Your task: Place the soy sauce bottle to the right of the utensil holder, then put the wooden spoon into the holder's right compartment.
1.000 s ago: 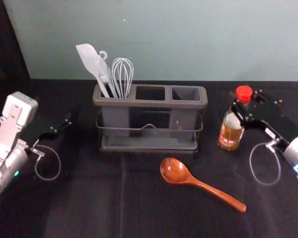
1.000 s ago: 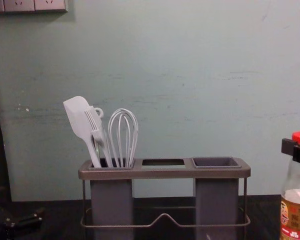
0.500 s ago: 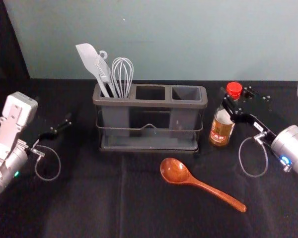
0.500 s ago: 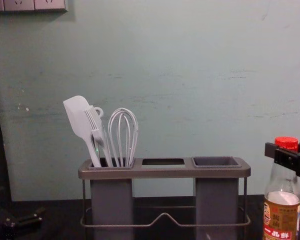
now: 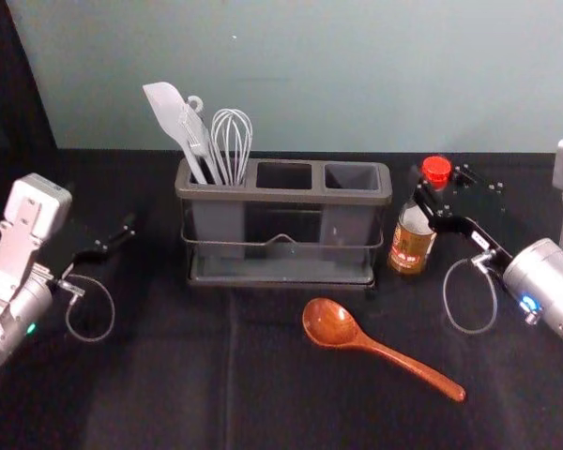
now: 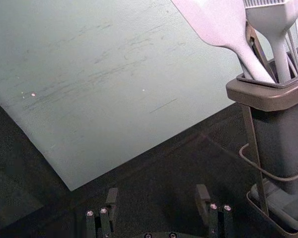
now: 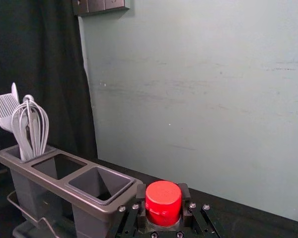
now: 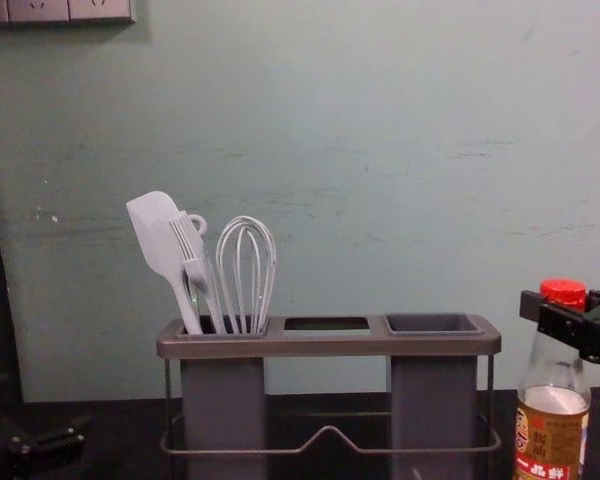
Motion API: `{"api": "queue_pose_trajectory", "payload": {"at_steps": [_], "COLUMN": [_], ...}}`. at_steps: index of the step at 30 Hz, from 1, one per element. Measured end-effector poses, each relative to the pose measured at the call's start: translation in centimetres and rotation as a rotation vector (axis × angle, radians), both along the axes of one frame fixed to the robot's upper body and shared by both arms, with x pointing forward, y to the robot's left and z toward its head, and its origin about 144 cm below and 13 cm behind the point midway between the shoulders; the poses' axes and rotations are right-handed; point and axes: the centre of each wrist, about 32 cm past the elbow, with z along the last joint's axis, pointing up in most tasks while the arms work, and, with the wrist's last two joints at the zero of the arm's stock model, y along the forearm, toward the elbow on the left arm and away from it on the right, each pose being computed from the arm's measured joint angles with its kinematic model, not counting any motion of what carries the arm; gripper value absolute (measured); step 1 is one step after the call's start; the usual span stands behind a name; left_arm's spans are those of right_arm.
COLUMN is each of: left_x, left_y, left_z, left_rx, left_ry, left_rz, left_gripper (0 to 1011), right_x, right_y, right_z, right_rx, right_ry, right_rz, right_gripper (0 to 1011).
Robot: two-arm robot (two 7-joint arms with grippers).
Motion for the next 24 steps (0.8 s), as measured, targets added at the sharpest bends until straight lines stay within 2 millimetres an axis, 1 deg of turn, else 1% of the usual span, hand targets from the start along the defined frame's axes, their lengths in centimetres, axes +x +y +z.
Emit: {"api": "queue_pose_trajectory", "payload": {"at_steps": [24], "left_x": [0.0], "left_y": [0.0], "left_z": [0.0], "left_rx": [0.000], "left_ry": [0.000], "left_rz": [0.000], "left_gripper": [1000], "right_x": [0.6], "right_y": [0.2], "right_z": [-1.3], "right_rx": [0.006], "right_ry": [-0.027], "right_rz": [-0.011], "right_gripper": [382]}}
